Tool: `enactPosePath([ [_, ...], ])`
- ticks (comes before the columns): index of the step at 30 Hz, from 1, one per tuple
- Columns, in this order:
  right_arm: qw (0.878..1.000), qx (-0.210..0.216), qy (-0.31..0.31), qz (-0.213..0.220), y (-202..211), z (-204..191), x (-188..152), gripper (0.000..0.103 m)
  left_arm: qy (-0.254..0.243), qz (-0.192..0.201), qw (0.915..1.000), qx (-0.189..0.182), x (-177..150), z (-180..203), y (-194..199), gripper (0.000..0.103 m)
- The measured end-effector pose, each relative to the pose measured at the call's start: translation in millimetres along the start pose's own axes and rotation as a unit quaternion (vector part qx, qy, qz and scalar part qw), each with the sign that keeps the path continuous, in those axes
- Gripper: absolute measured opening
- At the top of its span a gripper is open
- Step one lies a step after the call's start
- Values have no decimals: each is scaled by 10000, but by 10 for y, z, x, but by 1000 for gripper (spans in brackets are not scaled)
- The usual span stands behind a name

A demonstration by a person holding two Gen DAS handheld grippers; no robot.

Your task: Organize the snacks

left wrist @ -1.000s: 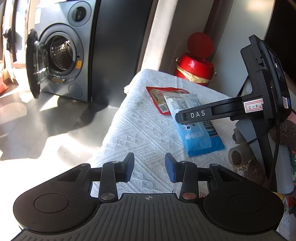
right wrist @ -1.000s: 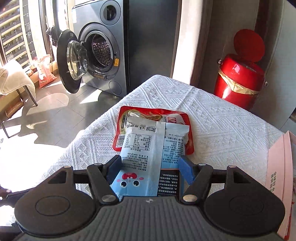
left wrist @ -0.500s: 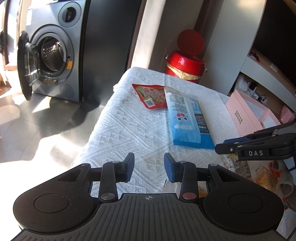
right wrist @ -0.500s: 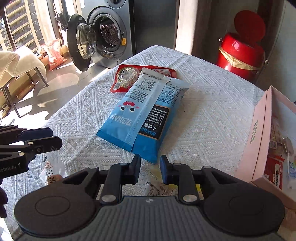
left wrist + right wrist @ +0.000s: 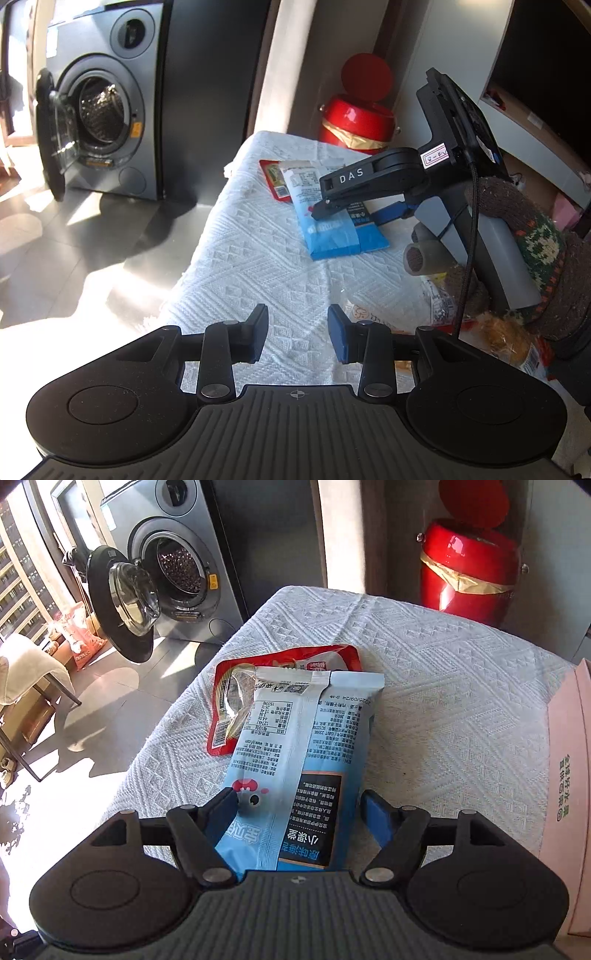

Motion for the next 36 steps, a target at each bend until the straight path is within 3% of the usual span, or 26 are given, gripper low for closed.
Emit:
enactPosePath([
  [6,9991,329,-69,-268,-26,-58,-47,81,113,-163,9988,-437,-98,133,7,40],
  [9,9998,60,146,-103,-20,-146,-18,81,102,-160,9988,-448,-119,202,-3,40],
  [12,9994,-93,286,194,-41,-282,53,81,-25,-155,9996,-226,-129,203,3,40],
  [15,9980,-127,620,20,-210,-443,7,85,-118,-128,9998,77,-126,117,32,40],
  [20,9930,-146,1162,163,-7,-475,-137,78,-287,-25,9993,240,-57,132,78,40],
  [21,9929,-51,1167,225,95,-449,-176,68,-380,-6,9990,227,-36,175,75,40],
  [22,9921,42,1210,337,288,-385,-249,41,-473,-7,9987,177,-17,239,62,40],
  [25,9893,94,1288,685,816,-148,-448,30,-784,-59,9969,-28,15,513,-49,40],
  [30,9810,-441,1442,1217,1497,389,-841,20,-1219,-175,9915,-426,-24,1019,-218,40],
  [31,9810,-521,1377,1266,1600,524,-939,15,-1303,-211,9901,-485,-43,1098,-244,40],
  [36,9867,-641,504,1409,1948,1157,-1371,10,-1704,-361,9829,-597,-160,1383,-321,40],
])
Point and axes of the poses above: each gripper's, at about its wrist camera, not at the fingertips, and y roughly against the way its jaws point, z to its right, x to its top, the point moved 10 cm from there along -y, roughly the way its jaws point, and after that the axes turned 3 degrees about -y, right-handed, at the moved point
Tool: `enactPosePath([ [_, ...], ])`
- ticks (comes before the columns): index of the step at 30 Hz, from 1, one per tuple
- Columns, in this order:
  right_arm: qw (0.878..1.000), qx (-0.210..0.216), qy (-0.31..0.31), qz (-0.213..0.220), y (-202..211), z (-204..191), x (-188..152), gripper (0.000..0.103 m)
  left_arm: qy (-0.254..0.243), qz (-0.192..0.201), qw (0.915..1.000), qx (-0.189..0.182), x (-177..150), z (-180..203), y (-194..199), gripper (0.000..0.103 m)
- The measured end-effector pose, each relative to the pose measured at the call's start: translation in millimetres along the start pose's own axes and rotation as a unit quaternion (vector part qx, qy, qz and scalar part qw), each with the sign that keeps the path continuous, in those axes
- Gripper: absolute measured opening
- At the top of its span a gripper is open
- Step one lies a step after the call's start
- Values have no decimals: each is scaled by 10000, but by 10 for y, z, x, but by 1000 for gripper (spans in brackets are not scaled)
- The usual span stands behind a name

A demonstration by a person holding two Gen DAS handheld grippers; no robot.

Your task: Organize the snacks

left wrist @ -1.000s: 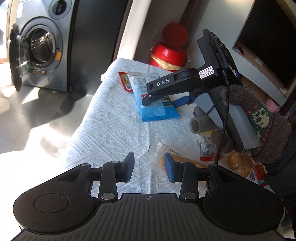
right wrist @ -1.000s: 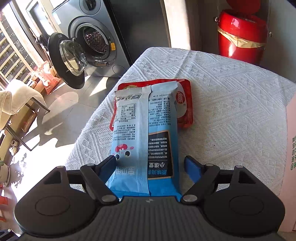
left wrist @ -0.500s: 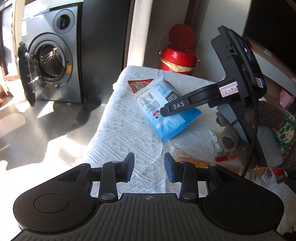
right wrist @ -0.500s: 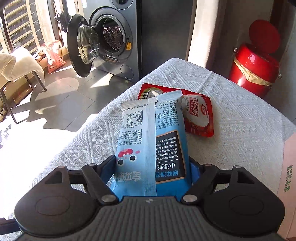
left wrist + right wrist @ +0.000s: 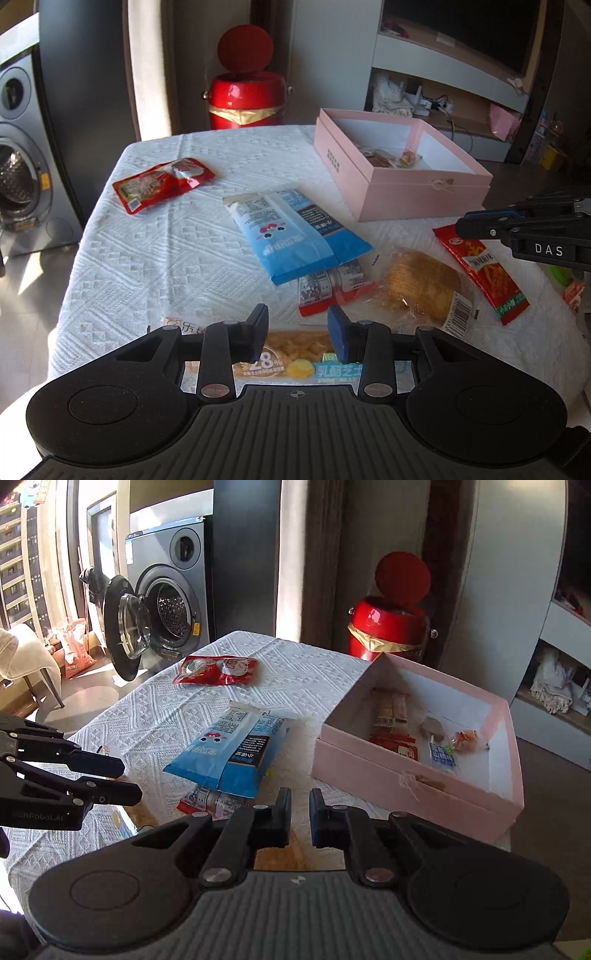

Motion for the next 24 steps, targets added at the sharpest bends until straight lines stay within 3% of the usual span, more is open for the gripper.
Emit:
enactPosePath([
  [3,9990,-205,-403,-46,70,284,-227,10,-37,-19,10000,-68,-3,94,-13,40],
  [5,9975,-369,-596,-91,70,417,-366,12,-42,-14,9995,-321,6,204,-23,40],
  [7,9959,-393,-796,-152,31,491,-484,30,-157,-44,9983,-551,-28,360,-20,40],
  [9,9944,-425,-958,-141,4,518,-566,38,-428,-56,9974,-571,-74,501,-38,40],
  [14,9951,-316,-937,-45,-59,374,-546,41,-747,-27,9964,-406,-134,504,-20,43],
  [18,9972,-57,-719,192,-57,114,-283,69,-637,-44,9980,-33,-184,206,27,43],
  [24,9975,593,-380,-106,-403,-429,165,70,32,9,9984,573,-215,-430,82,43],
])
Point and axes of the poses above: each gripper's, at about its wrist camera, not at the fingertips, and y roughly against the way its jaws point, z to its right, x to its top, the point moved 10 cm from there along -y, roughly the way its jaws point, and after that the axes turned 3 degrees about -y, right-handed, at the moved point
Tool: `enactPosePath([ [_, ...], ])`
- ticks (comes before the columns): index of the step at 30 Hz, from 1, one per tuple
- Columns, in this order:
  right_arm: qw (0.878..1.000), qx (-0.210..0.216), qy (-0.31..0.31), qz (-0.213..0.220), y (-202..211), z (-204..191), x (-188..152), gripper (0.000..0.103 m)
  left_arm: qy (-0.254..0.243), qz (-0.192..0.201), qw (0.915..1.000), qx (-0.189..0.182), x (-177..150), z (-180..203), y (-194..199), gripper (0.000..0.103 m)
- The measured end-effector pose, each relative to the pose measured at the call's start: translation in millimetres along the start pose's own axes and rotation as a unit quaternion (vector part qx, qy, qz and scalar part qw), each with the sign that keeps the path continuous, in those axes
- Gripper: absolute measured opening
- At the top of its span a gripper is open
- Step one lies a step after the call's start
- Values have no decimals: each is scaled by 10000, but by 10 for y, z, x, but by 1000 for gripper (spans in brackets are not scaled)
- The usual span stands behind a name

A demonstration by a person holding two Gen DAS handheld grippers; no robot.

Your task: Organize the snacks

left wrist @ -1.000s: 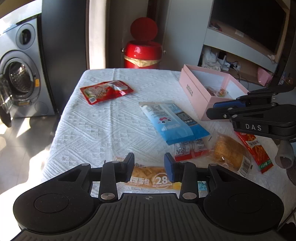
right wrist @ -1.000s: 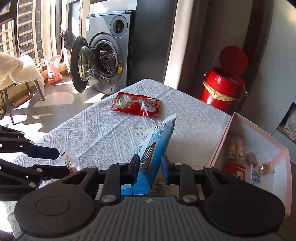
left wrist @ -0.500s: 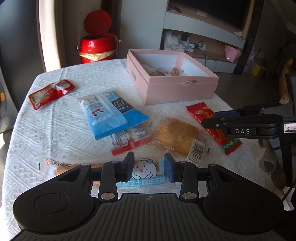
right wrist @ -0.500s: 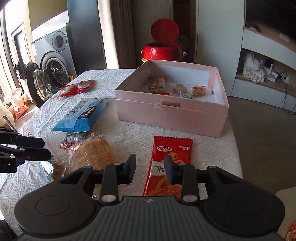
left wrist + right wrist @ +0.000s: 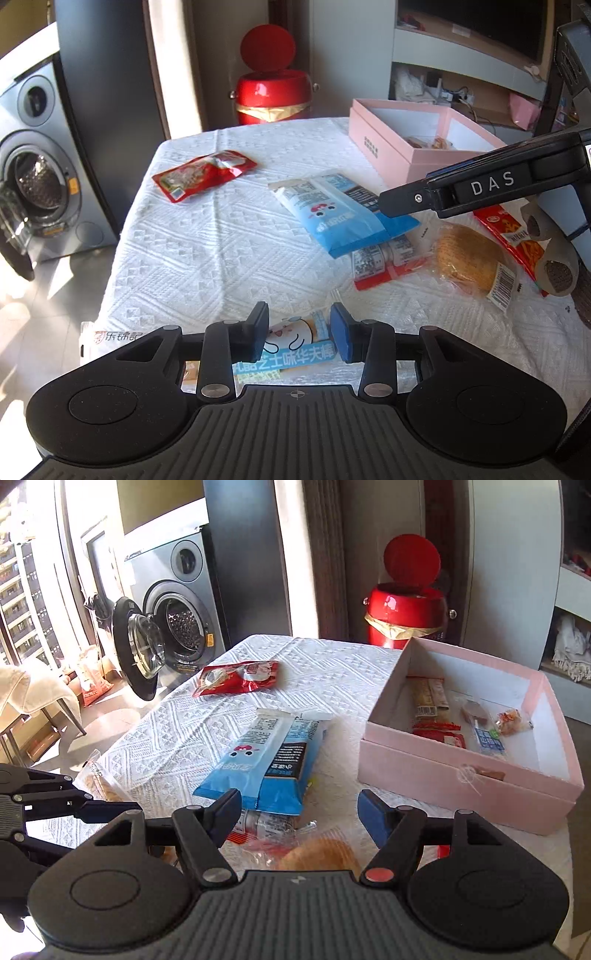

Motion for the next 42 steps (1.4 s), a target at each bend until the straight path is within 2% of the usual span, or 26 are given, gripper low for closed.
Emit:
enactPosePath([
  [3,9992,96,-172,-346,-340,-124,194,70,384,58,9992,21,1,-201,8,43],
  [6,9933,-216,-574,-984,-833,-99,272,70,488,119,9987,-73,-12,-250,10,43],
  [8,9898,-219,-695,-1227,-1067,-125,269,71,517,161,9984,-138,-17,-255,5,43],
  [9,9886,-114,-735,-1310,-1141,-162,271,81,533,173,9983,-162,-16,-260,-1,43],
  [12,9886,-387,-282,-1430,-1283,-307,292,88,633,222,9975,-242,-23,-260,-29,43],
  [14,9862,-632,360,-1489,-1383,-434,275,90,680,258,9970,-279,-31,-260,-20,43],
  [16,9859,-721,803,-1279,-1380,-517,310,86,731,301,9963,-348,-40,-264,16,43],
  [20,9890,-379,911,-1104,-1122,-572,360,64,860,361,9947,-431,-54,-291,84,43],
  [21,9907,-313,905,-966,-986,-561,402,37,889,368,9945,-423,-50,-302,87,42],
  [22,9923,-211,884,-836,-839,-544,442,27,912,373,9942,-422,-44,-304,86,40],
  [23,9936,-88,840,-750,-691,-519,473,25,928,370,9940,-435,-34,-298,74,40],
  [24,9948,10,766,-670,-548,-482,501,18,936,364,9939,-466,-23,-278,62,40],
  [28,9972,448,205,-563,-40,-201,467,14,874,339,9933,-676,63,-114,13,40],
  [31,9988,229,-141,-399,213,153,339,14,733,344,9930,-864,150,60,-2,40],
  [33,9982,226,-488,-252,380,377,252,14,669,314,9927,-957,218,161,-46,40],
  [38,9887,-11,-1488,174,704,1030,-85,16,681,190,9911,-1129,404,402,-250,40],
  [40,9843,-210,-1716,345,780,1224,-252,26,615,178,9916,-1120,469,517,-307,40],
  [42,9829,-562,-1698,446,792,1371,-380,27,470,179,9923,-1134,517,650,-333,40],
])
Point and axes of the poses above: each gripper's, at about its wrist camera, not at the fingertips, and y roughly against the way its jaws point, z to its right, x to its top, the point moved 10 cm from there along -y, roughly the way its jaws point, and after that the axes turned 3 degrees about -y, right-handed, at the moved point
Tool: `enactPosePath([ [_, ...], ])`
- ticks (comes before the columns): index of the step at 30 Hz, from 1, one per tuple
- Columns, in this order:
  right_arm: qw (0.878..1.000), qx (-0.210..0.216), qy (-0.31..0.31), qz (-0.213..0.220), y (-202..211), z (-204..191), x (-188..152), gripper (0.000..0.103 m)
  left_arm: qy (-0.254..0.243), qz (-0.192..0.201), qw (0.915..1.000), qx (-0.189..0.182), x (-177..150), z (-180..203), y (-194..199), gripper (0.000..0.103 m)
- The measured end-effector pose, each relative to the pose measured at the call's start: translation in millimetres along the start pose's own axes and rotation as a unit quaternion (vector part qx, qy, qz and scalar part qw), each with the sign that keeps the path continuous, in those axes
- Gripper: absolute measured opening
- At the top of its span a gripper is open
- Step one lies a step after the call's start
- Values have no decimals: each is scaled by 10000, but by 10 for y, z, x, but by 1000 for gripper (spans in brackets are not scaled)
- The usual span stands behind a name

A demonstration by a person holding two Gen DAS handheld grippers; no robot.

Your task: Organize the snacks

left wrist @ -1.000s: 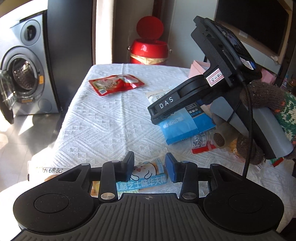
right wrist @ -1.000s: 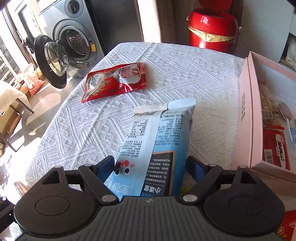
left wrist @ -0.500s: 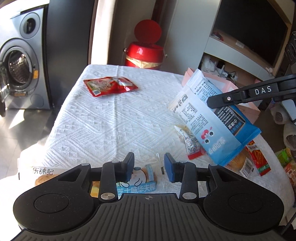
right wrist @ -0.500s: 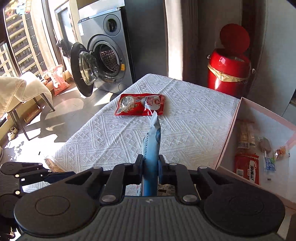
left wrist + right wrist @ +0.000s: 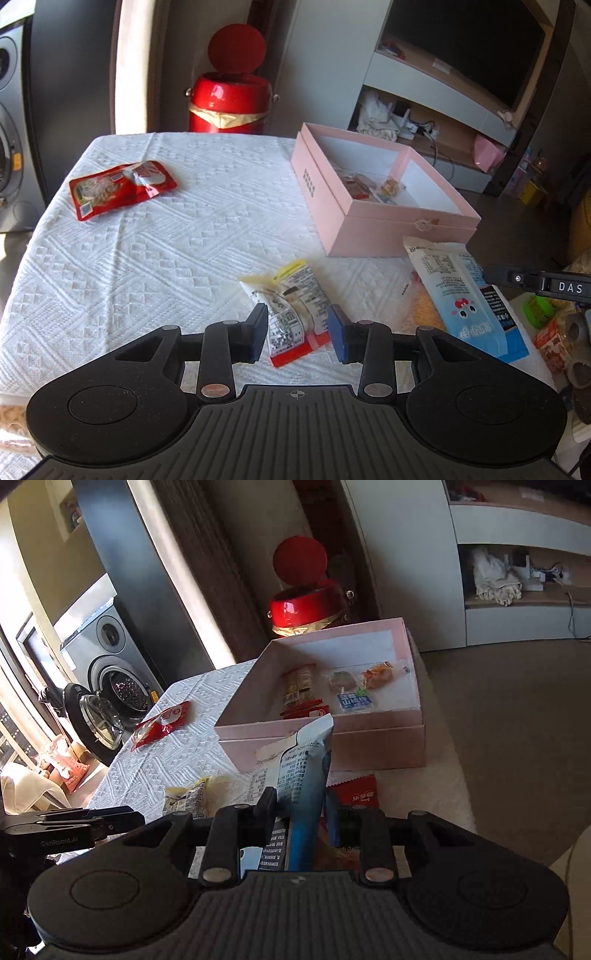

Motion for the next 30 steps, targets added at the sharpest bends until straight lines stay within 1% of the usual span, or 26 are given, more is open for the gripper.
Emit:
enactPosePath([
  [2,9994,-317,95,79,-8,128,-63,27,-152,-30,9999,-74,3,127,-26,40],
  [3,9995,-295,46,43,-15,168,-103,27,-204,-50,9997,-91,-5,164,-36,40],
  [5,9998,43,-169,-120,-45,167,-199,27,-249,-120,9996,-30,-31,190,-72,40],
  [7,9984,408,-250,-303,-112,50,-315,29,-220,-156,9996,79,-33,151,-104,40],
  [10,9970,669,149,-352,-156,-249,-429,29,-185,-145,9993,276,-8,58,-112,40],
  [11,9968,685,257,-319,-166,-319,-439,29,-168,-154,9992,330,-2,28,-118,40],
  [12,9967,671,359,-268,-172,-372,-445,31,-120,-171,9990,393,10,-13,-130,40],
  [14,9972,484,556,-123,-163,-436,-455,42,27,-193,9989,430,34,-67,-175,40],
  [15,9976,375,588,-37,-149,-423,-457,51,110,-197,9989,412,48,-76,-206,40],
  [16,9978,277,603,65,-129,-396,-462,55,183,-205,9989,385,62,-78,-243,40],
  [18,9978,96,611,229,-74,-326,-478,55,216,-236,9988,369,89,-47,-342,40],
  [19,9976,-43,607,319,-34,-243,-485,55,140,-257,9987,411,99,-22,-393,40],
  [20,9974,-166,600,374,-18,-175,-497,55,-3,-274,9984,490,109,11,-444,40],
  [22,9970,-380,542,399,0,-51,-559,59,-382,-248,9967,678,128,82,-511,47],
  [25,9964,-613,421,398,-24,96,-653,62,-756,-198,9939,777,125,143,-536,51],
  [26,9964,-645,366,413,-24,121,-650,62,-833,-186,9933,779,117,142,-532,51],
  [28,9968,-613,286,415,-21,150,-648,66,-950,-159,9917,846,103,94,-503,52],
  [30,9972,-626,238,330,-50,168,-662,66,-980,-129,9892,1085,98,-16,-459,53],
])
Point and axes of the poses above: each gripper's, at about its wrist camera, not at the fingertips, and y roughly against the way its jaws point, z to its right, x to its top, the point moved 10 cm from there along -y, roughly the way its jaws point, and after that the axes turned 3 degrees about -y, right-handed, at the moved point
